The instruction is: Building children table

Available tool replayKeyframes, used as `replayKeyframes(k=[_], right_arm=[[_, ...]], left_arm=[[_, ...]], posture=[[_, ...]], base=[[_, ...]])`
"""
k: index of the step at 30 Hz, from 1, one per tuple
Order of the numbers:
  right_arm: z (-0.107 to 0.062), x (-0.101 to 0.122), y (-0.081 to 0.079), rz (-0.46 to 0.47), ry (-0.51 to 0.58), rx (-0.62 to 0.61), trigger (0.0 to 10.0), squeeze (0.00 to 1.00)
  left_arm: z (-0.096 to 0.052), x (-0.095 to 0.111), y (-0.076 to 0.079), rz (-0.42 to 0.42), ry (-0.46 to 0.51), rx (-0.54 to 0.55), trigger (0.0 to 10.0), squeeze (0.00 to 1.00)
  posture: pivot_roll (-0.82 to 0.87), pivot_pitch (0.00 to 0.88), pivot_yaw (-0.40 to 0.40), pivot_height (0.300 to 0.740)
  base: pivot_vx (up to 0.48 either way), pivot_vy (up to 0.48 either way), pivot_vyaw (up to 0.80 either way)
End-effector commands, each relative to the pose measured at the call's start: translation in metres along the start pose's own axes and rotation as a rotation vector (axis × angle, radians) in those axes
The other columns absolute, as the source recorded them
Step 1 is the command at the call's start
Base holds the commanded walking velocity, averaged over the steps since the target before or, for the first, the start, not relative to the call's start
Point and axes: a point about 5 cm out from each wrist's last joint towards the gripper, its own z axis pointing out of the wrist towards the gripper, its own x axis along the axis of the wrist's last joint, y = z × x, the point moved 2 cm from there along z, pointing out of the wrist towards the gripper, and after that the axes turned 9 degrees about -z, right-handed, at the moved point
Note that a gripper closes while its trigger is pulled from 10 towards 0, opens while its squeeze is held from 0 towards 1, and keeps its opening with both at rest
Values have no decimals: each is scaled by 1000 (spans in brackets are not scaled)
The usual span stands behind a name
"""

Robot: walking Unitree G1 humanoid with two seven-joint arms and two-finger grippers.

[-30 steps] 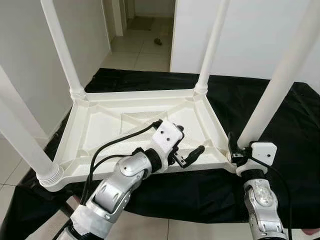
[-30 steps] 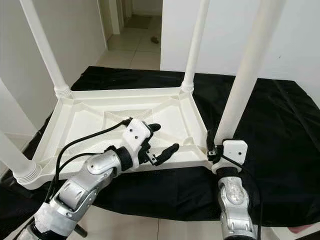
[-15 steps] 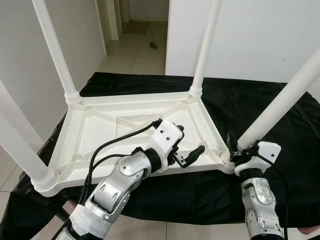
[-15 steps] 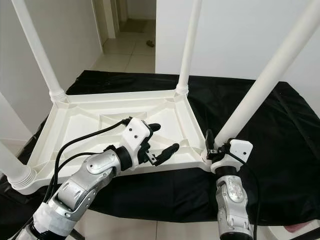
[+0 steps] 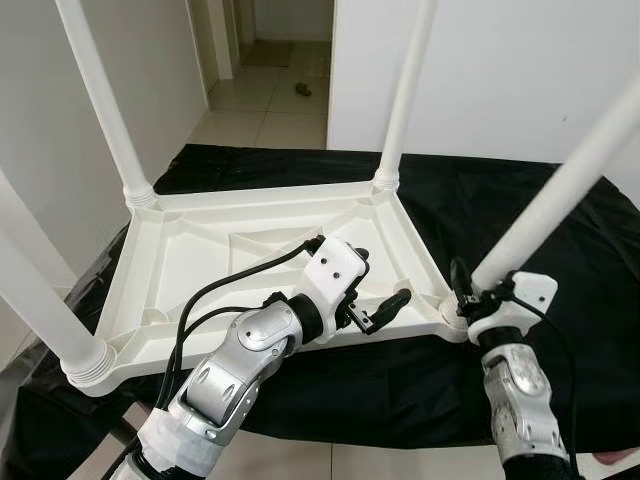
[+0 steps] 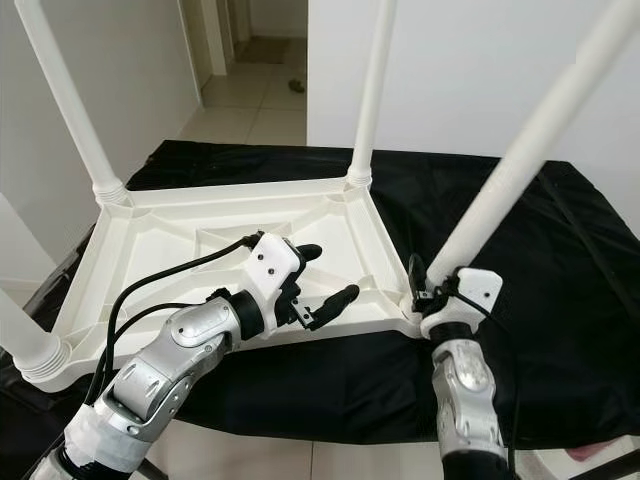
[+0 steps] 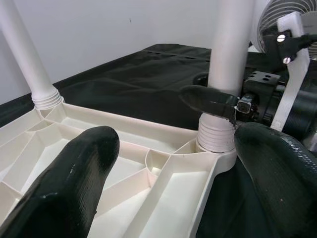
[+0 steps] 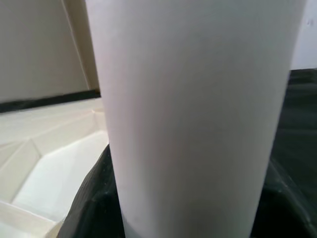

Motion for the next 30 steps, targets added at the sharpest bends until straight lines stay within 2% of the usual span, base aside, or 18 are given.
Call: replayKeyframes(k=[1, 18, 23, 30], right_arm=[[-21, -55, -5, -17, -280, 32, 10000, 0], [-13, -50, -11, -102, -294, 155, 10000, 0], [-9, -43, -14, -174, -256, 222, 10000, 0], [-12, -39, -16, -179, -198, 225, 10000, 0]], left_arm=[[-1, 3, 2, 3, -10, -53, 10000, 0], [-5, 4, 3, -3, -7, -37, 10000, 0], [-5, 4, 4, -5, -8, -38, 10000, 0], [-6, 4, 4, -6, -8, -34, 10000, 0]], posture=[[54, 63, 44, 740], [62, 70, 28, 740], [63, 72, 25, 740], [65, 75, 29, 740]], base=[[0, 0, 0], [0, 0, 0], [0, 0, 0], [0, 0, 0]])
